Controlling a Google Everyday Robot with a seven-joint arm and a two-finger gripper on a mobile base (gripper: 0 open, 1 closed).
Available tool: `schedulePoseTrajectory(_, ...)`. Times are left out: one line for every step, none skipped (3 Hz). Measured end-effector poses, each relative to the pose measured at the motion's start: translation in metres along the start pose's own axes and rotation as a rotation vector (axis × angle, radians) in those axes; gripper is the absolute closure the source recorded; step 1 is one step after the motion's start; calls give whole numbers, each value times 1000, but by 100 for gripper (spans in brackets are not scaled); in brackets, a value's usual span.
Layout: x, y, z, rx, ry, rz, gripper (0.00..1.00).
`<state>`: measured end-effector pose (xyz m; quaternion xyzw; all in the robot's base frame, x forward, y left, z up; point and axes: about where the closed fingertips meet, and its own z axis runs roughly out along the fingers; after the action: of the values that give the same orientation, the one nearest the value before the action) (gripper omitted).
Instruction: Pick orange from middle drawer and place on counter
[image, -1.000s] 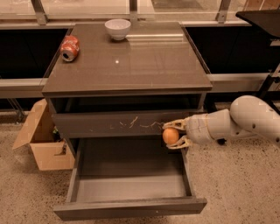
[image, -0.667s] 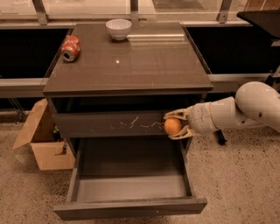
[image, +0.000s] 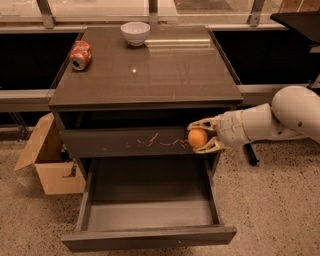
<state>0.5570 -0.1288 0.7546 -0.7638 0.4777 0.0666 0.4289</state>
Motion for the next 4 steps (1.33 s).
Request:
schedulePoseTrajectory(-7, -33, -25, 52, -17, -37, 100)
schedulePoseTrajectory(-30, -85, -59, 123, -55, -124, 100)
schedulePoseTrajectory(-30, -85, -59, 123, -55, -124, 100)
schedulePoseTrajectory(-28, -97, -55, 143, -62, -126, 100)
